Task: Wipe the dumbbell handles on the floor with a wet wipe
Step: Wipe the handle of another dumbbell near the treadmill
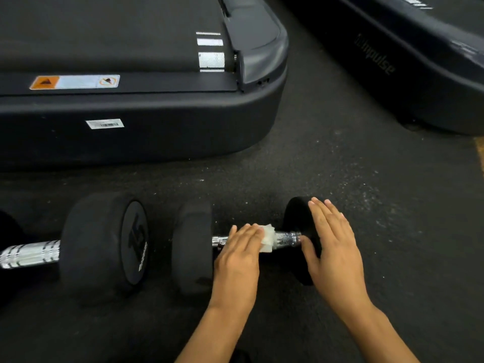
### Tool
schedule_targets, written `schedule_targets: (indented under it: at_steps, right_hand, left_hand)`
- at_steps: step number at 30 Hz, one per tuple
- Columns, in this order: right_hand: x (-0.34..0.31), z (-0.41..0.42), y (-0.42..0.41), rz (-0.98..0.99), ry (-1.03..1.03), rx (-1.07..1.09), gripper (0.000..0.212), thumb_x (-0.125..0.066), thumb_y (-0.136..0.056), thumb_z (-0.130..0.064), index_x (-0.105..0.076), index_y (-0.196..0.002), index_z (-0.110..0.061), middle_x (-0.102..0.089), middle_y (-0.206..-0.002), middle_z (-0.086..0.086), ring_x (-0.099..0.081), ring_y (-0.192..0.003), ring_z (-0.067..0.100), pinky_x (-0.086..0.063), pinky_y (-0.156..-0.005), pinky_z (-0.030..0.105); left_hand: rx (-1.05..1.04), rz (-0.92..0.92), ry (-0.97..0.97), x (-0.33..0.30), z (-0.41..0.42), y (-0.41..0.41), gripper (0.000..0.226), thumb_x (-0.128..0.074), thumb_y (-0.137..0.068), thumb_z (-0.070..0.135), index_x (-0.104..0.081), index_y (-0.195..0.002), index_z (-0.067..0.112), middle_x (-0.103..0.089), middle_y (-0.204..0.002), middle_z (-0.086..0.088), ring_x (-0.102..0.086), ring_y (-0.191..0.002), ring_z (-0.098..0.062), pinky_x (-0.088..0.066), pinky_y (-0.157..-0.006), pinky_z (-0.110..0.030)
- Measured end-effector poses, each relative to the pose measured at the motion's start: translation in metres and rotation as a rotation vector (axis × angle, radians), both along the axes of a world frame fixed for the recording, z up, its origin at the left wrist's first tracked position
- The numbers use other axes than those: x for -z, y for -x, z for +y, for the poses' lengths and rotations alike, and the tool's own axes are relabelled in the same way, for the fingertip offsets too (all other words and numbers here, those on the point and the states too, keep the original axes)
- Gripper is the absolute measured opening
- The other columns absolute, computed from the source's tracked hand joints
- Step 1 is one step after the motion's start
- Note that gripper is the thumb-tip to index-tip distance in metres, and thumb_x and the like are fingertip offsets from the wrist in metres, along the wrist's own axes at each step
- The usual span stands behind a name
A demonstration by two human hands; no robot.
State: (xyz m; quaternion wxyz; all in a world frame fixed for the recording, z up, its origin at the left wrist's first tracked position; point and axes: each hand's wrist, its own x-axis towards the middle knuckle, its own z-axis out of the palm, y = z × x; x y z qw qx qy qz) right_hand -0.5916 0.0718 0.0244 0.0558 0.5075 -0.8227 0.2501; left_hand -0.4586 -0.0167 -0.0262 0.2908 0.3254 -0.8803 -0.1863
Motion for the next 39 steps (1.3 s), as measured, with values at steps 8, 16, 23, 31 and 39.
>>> schedule_targets:
  at_steps: [8, 16, 23, 31, 39]
  right_hand:
    - [0.001, 0.000, 0.000, 0.007, -0.011, -0.004, 0.062, -0.068, -0.079, -0.004, -0.043, -0.136, -0.004, -0.044, -0.140, 0.008, -0.027, -0.135, 0.019, -0.019, -0.110, 0.035]
    - [0.002, -0.001, 0.000, 0.011, 0.004, 0.004, 0.060, -0.068, -0.079, -0.004, -0.044, -0.135, -0.003, -0.046, -0.139, 0.008, -0.028, -0.134, 0.018, -0.025, -0.108, 0.039]
    - [0.001, 0.000, 0.001, 0.013, -0.003, -0.001, 0.062, -0.068, -0.079, -0.004, -0.043, -0.136, -0.004, -0.045, -0.140, 0.008, -0.029, -0.135, 0.019, -0.023, -0.110, 0.037]
    - [0.000, -0.004, 0.003, 0.009, -0.011, 0.008, 0.060, -0.069, -0.079, -0.005, -0.046, -0.135, -0.005, -0.046, -0.139, 0.006, -0.030, -0.134, 0.017, -0.022, -0.110, 0.036]
    - [0.000, -0.006, 0.003, 0.022, 0.001, 0.003, 0.057, -0.068, -0.079, -0.002, -0.048, -0.132, -0.003, -0.047, -0.138, 0.009, -0.030, -0.133, 0.018, -0.019, -0.111, 0.034]
  left_hand:
    - [0.157, -0.114, 0.075, -0.014, 0.002, 0.018, 0.053, -0.077, -0.058, -0.006, -0.068, -0.109, 0.008, -0.068, -0.110, -0.010, -0.065, -0.103, -0.021, -0.043, -0.095, -0.045]
    - [0.043, -0.199, 0.092, -0.013, 0.012, 0.013, 0.058, -0.075, -0.059, -0.009, -0.063, -0.115, 0.000, -0.062, -0.120, -0.015, -0.059, -0.113, -0.026, -0.038, -0.098, -0.049]
    - [0.169, -0.180, 0.105, -0.014, -0.005, 0.008, 0.051, -0.033, -0.076, 0.009, -0.065, -0.116, 0.008, -0.066, -0.114, -0.005, -0.062, -0.107, -0.017, -0.034, -0.104, -0.035]
    - [0.083, -0.220, 0.114, -0.022, -0.008, 0.007, 0.052, -0.029, -0.070, 0.010, -0.073, -0.097, 0.005, -0.072, -0.094, -0.009, -0.070, -0.087, -0.019, -0.051, -0.084, -0.042]
    - [-0.014, -0.276, -0.003, -0.028, -0.018, 0.013, 0.036, -0.085, -0.045, 0.004, -0.074, -0.078, 0.012, -0.069, -0.067, -0.002, -0.067, -0.062, -0.016, -0.055, -0.074, -0.035]
